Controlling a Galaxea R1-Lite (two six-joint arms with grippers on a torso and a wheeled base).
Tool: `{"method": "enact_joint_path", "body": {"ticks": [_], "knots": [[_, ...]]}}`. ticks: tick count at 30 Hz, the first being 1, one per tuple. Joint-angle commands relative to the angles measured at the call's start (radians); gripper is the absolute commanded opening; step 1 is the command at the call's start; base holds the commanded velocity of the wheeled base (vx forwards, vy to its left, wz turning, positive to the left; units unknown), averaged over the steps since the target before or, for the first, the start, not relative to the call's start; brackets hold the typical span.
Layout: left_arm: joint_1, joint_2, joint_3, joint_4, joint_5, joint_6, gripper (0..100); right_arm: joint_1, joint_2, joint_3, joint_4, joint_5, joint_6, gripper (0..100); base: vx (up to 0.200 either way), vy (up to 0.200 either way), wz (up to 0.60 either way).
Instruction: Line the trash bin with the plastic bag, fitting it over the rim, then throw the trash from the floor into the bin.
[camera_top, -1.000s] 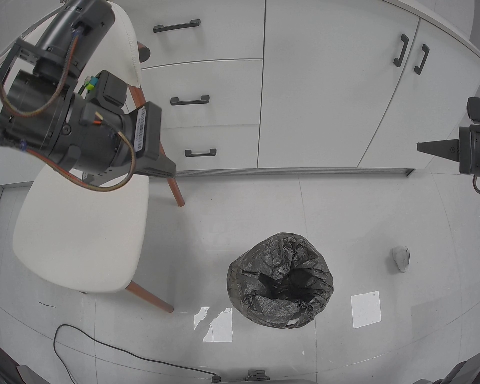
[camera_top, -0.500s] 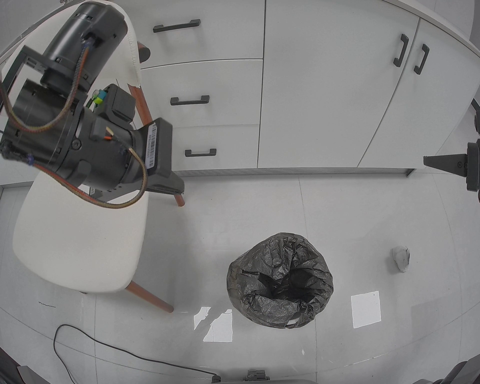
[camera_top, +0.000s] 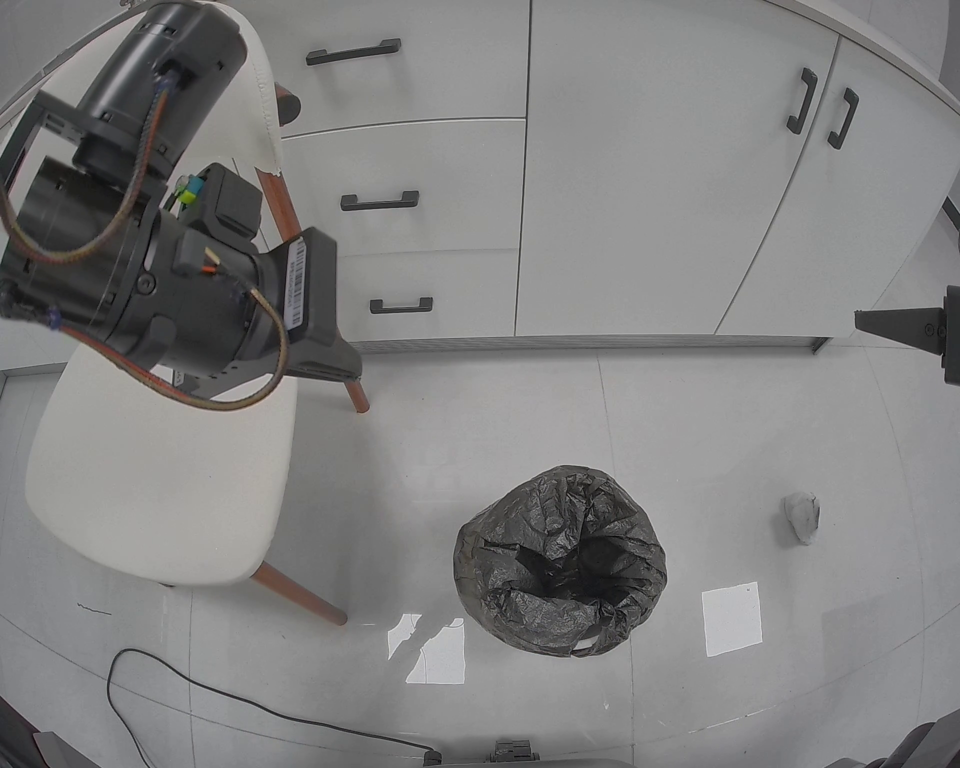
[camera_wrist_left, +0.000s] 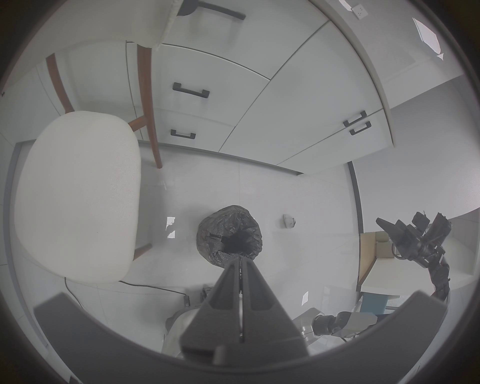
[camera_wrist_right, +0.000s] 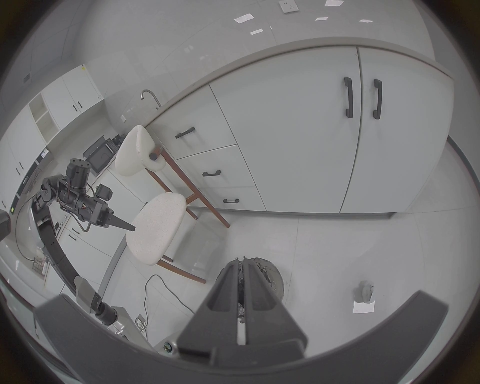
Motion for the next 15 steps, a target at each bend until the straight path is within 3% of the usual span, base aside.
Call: {"method": "enact_joint_path", "body": {"ticks": [1, 2, 3, 15], "knots": [[0.000, -0.007, -0.002, 0.000, 0.000, -0.001, 0, 0.001, -0.011, 0.002, 0.000, 0.000, 0.001, 0, 0.000, 0.000, 0.00], [0.000, -0.020, -0.001, 0.000, 0.000, 0.006, 0, 0.001, -0.012, 0.002, 0.002, -0.001, 0.001, 0, 0.000, 0.000, 0.00], [0.000, -0.023, 0.001, 0.000, 0.002, 0.007, 100, 0.001, -0.014, 0.002, 0.005, -0.001, 0.001, 0, 0.000, 0.000, 0.00], [0.002, -0.026, -0.001, 0.000, 0.000, -0.001, 100, 0.000, -0.018, 0.004, 0.009, -0.001, 0.001, 0, 0.000, 0.000, 0.00]]}}
